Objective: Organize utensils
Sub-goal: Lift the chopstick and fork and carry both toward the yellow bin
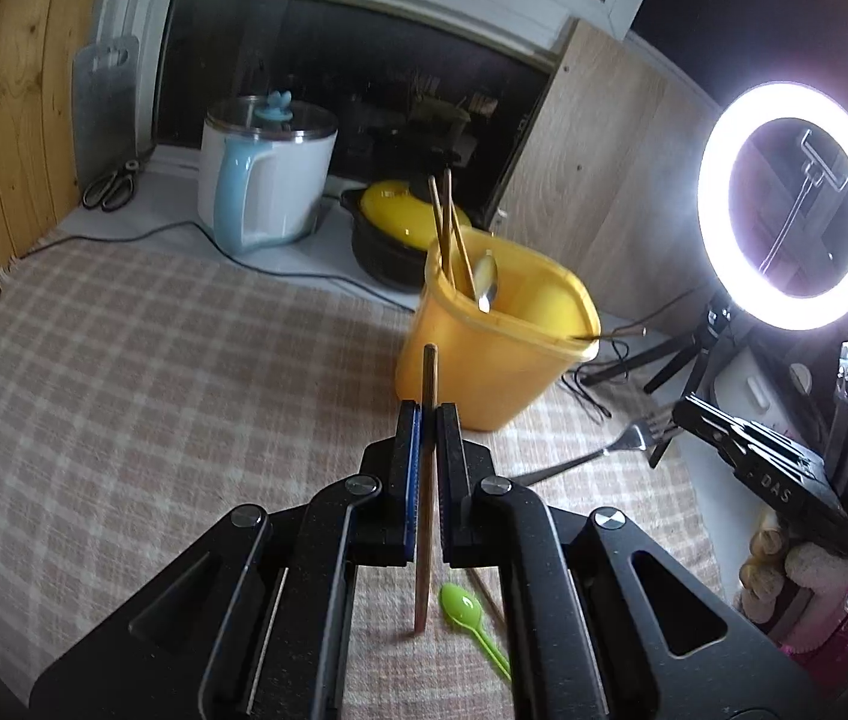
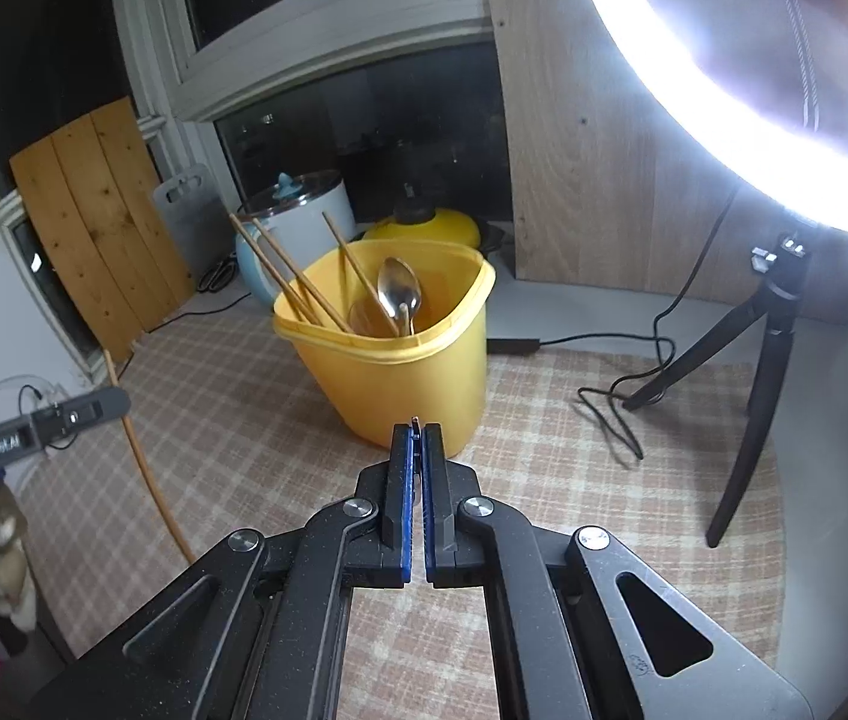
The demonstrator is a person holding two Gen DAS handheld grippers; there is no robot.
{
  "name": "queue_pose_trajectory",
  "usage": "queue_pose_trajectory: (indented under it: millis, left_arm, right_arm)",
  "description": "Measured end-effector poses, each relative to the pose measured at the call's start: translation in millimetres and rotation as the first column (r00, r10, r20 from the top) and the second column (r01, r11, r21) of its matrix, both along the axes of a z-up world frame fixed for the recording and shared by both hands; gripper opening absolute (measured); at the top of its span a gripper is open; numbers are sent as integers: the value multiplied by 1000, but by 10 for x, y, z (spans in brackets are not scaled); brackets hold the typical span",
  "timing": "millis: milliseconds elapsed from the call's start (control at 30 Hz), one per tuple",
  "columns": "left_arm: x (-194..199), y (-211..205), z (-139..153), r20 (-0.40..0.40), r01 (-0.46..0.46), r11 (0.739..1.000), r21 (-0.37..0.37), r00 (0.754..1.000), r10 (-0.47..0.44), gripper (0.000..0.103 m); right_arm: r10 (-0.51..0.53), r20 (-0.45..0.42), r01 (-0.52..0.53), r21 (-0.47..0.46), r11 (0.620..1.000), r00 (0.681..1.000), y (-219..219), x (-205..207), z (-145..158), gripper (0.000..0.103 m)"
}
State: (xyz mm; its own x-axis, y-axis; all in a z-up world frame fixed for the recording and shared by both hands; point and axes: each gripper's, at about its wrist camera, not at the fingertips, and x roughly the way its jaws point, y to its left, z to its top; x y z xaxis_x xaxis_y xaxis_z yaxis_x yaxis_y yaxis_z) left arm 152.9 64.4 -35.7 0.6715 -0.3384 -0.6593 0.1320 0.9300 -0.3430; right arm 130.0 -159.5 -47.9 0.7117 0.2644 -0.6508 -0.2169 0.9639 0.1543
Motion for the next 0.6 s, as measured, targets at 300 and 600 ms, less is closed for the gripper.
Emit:
queue_pose_trajectory:
  millis: [300, 600]
  left_arm:
    - [101, 55, 232, 59, -9, 1000, -8, 998, 10, 3]
    - [204, 68, 538, 134, -9, 1000, -9, 991, 10, 3]
  right_arm:
    - [15, 74, -12, -38, 999, 997, 13, -114, 289, 1]
    - [56, 135, -48, -60, 997, 989, 96, -108, 570, 1]
